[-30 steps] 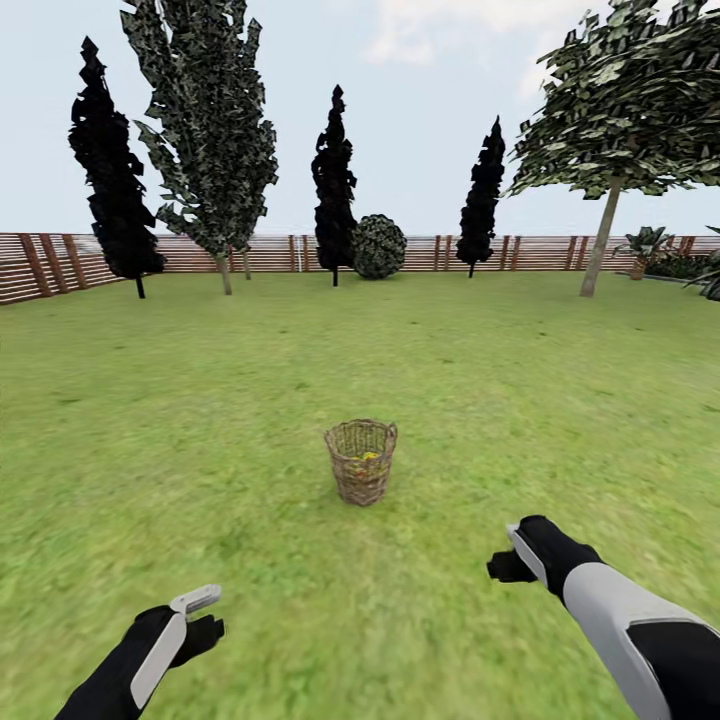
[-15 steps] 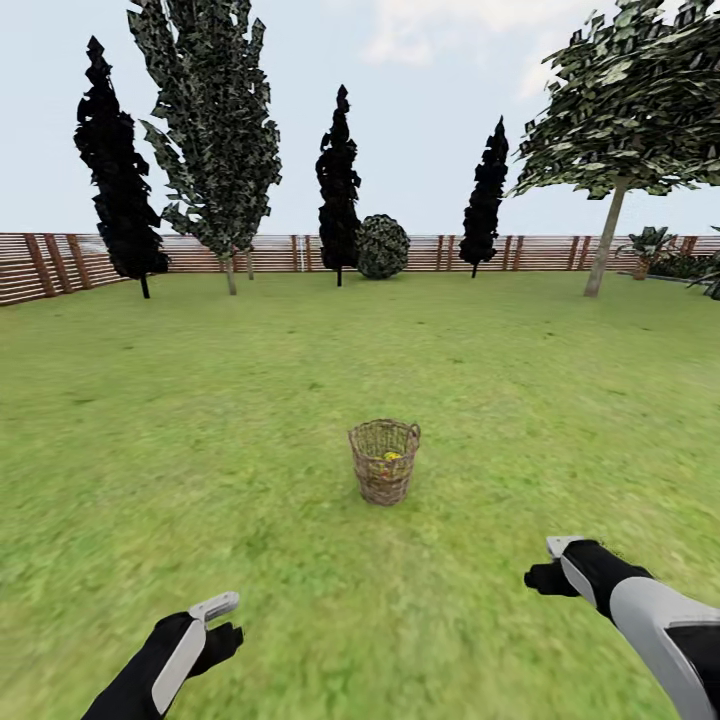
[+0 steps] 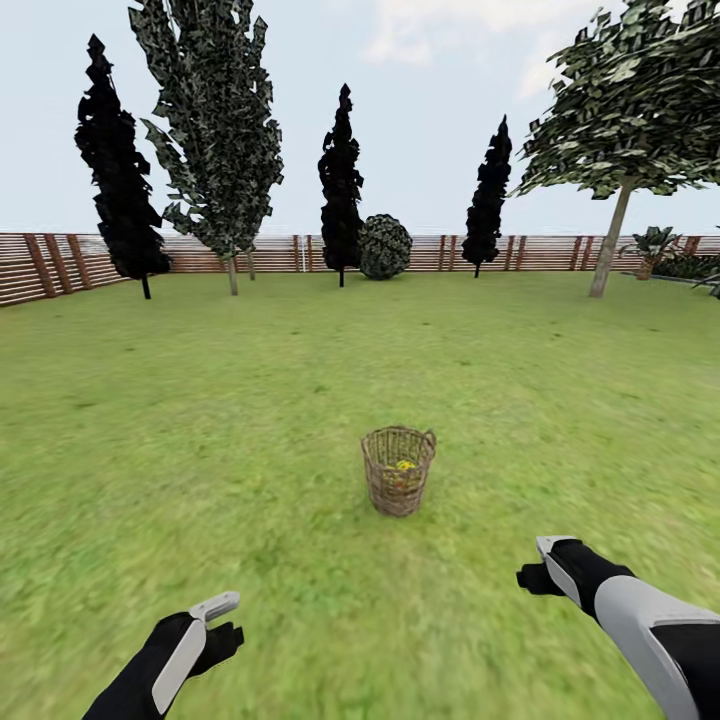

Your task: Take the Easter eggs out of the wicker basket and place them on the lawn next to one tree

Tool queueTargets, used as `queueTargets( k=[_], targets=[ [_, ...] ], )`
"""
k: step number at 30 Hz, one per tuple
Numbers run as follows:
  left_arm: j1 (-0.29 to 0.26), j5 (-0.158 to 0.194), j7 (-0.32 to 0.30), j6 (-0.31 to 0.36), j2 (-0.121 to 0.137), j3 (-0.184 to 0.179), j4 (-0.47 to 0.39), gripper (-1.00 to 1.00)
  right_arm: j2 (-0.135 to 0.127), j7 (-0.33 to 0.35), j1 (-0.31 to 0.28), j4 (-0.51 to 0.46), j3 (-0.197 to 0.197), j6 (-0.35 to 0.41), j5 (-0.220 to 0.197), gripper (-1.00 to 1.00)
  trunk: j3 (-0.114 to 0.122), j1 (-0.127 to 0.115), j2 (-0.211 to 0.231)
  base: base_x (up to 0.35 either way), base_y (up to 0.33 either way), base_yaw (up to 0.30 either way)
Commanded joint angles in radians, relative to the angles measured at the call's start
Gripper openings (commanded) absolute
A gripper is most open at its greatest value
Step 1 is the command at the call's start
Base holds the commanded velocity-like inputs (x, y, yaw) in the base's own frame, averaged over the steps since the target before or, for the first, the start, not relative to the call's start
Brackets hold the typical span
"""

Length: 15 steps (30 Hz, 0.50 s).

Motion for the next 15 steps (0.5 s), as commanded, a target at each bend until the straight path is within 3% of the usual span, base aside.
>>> queueTargets(
  k=[1, 15],
  targets=[
    [0.0, 0.011, 0.008, 0.002, 0.001, -0.003, -0.002, 1.0, 0.0, 0.001, 0.0, -0.002, 0.008, 0.006, -0.004, 1.0, -0.001, 0.001, -0.001, 0.334, 0.079, 0.0],
    [0.0, 0.013, 0.008, 0.001, -0.001, -0.002, -0.001, 1.0, -0.002, 0.006, 0.0, -0.003, 0.006, 0.008, -0.005, 1.0, -0.001, 0.001, -0.001, 0.335, 0.123, 0.0]
  ],
)
